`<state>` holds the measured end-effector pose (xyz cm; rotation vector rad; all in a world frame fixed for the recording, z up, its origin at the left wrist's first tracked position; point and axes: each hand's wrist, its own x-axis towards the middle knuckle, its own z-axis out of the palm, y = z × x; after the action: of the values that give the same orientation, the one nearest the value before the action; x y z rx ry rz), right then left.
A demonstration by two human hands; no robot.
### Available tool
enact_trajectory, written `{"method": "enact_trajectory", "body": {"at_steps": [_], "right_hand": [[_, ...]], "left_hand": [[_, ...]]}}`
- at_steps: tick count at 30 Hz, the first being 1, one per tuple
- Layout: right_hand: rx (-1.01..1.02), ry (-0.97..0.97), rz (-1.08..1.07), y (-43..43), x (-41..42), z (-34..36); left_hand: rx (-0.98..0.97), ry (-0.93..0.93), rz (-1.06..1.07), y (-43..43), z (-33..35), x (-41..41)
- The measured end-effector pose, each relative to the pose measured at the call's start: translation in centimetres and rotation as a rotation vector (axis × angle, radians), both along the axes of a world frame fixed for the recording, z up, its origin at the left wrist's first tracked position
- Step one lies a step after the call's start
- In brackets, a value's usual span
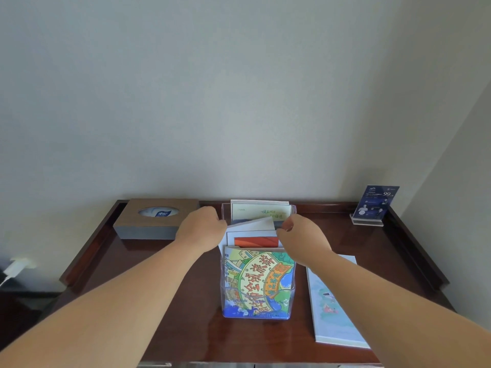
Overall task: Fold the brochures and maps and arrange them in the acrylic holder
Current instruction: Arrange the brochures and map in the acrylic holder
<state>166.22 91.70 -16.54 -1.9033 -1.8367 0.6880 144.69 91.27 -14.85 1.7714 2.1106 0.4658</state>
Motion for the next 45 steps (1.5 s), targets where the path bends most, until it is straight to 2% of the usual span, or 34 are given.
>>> {"method": "enact_trajectory", "body": {"at_steps": [4, 10, 14, 26, 30, 35, 45], "right_hand": [[0.003, 0.004, 0.006, 0.0, 0.3, 0.1], [0.054, 0.012, -0.013, 0.0, 0.9, -0.3], [0.048, 0.021, -0.054, 0.1, 1.3, -0.7], [0.030, 0.020, -0.039, 0.1, 0.7, -0.7], [0.055, 0.068, -0.109, 0.4, 0.6, -0.3], [-0.037, 0.182, -0.134, 0.6, 0.1, 0.4], [-0.140, 0.240, -0.097, 0.6, -0.2, 0.2]], "left_hand": [[0.075, 0.035, -0.050, -0.1, 0.2, 1.3], [0.070, -0.007, -0.080, -0.3, -0.8, 3.0], [0.072, -0.059, -0.055, -0.1, -1.3, 3.2], [0.092, -0.043, -0.038, -0.2, -1.3, 2.7], [0.130, -0.043, 0.029, -0.2, -0.6, 2.5], [0.104, -0.134, 0.057, 0.7, -0.3, 2.6], [0.007, -0.206, 0.037, 1.6, -0.7, 3.2]]}}
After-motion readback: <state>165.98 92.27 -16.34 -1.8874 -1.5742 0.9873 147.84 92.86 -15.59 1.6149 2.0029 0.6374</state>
